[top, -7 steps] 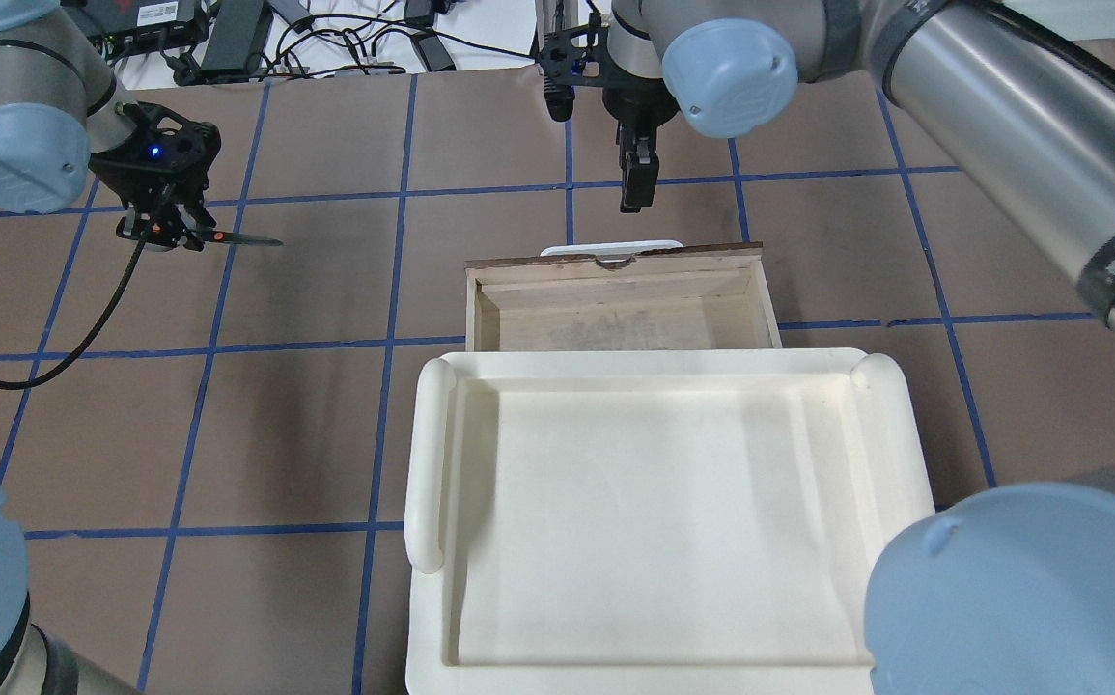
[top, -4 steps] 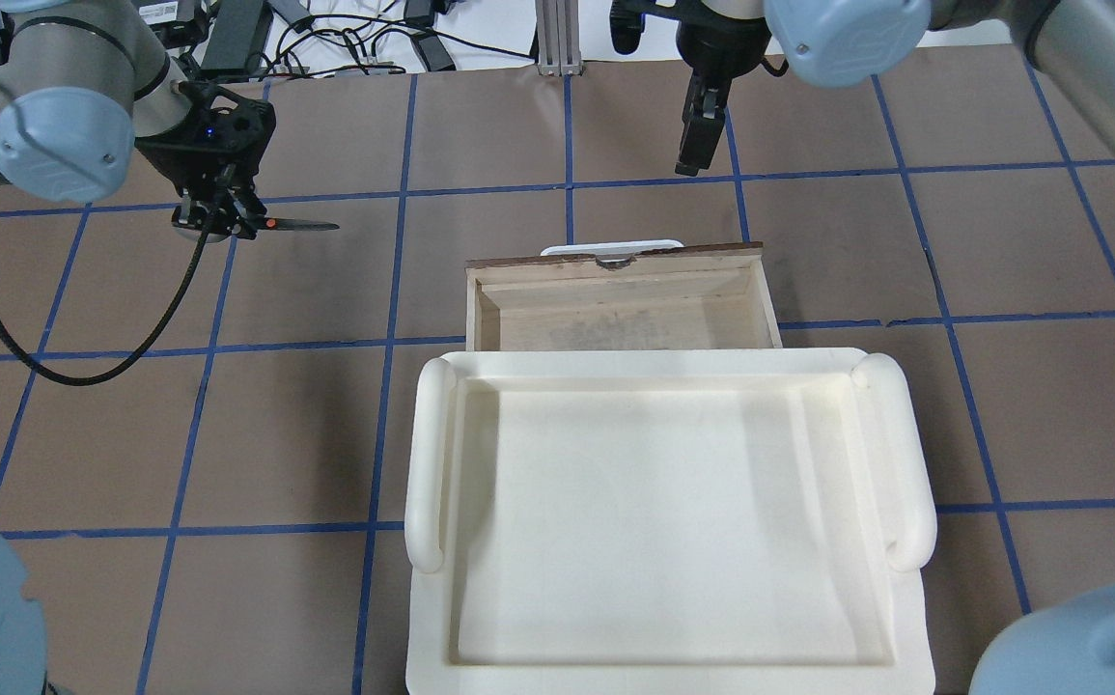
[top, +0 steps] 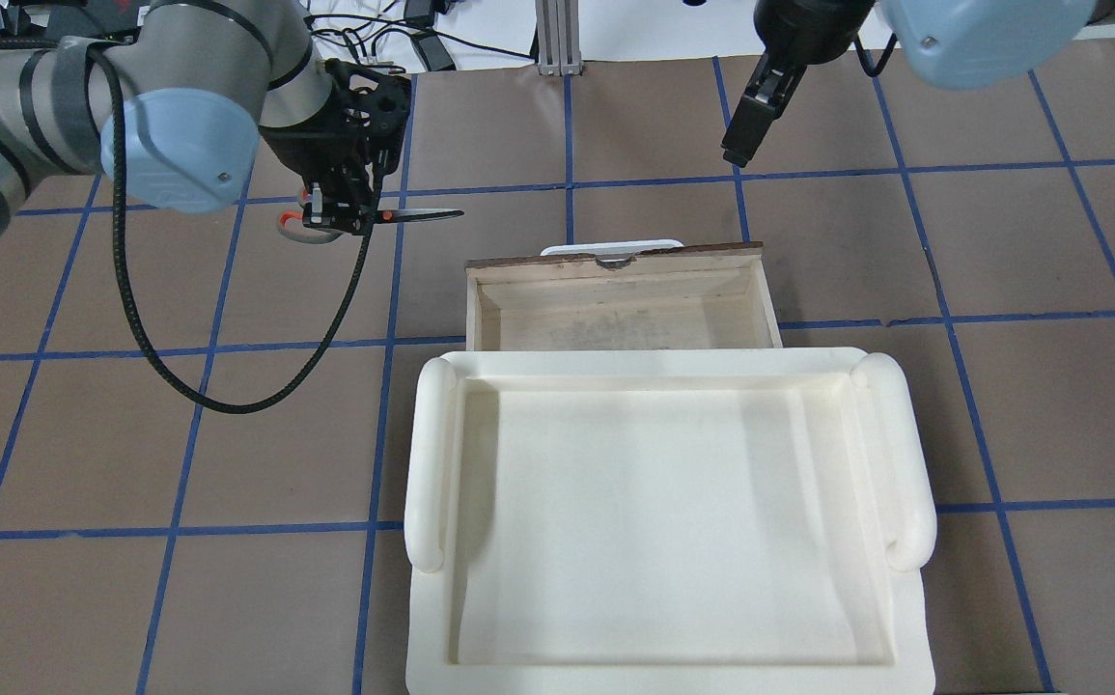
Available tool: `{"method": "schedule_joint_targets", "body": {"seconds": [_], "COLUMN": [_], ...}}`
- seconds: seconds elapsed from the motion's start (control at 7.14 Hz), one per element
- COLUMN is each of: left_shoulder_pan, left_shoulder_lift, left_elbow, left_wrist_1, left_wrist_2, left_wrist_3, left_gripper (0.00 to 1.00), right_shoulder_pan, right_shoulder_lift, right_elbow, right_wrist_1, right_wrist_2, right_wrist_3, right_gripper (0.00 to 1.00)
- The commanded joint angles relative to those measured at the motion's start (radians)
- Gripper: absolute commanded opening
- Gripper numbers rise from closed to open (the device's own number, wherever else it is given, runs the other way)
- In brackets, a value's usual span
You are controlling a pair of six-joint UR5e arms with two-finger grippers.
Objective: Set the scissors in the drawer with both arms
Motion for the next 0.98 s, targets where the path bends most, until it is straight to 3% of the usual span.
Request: {"method": "schedule_joint_targets", "body": {"seconds": [0.0, 0.84], "left_shoulder_pan": [-0.124, -0.353], "left_shoulder_lift": [0.031, 0.001], "left_elbow": [-0.006, -0.015], "left_wrist_1": [-0.019, -0.018], "left_wrist_2": [0.003, 0.002], "left_wrist_3": [-0.084, -0.260], "left_gripper": [0.00, 0.00], "right_shoulder_pan": [-0.025, -0.072], "right_shoulder_lift": [-0.060, -0.112], "right_elbow": [0.046, 0.052], "right_wrist_1": [0.035, 0.085], "right_wrist_2": [0.001, -0.016], "right_wrist_3": [0.179, 0.287], "right_gripper": [1.00, 1.00]}}
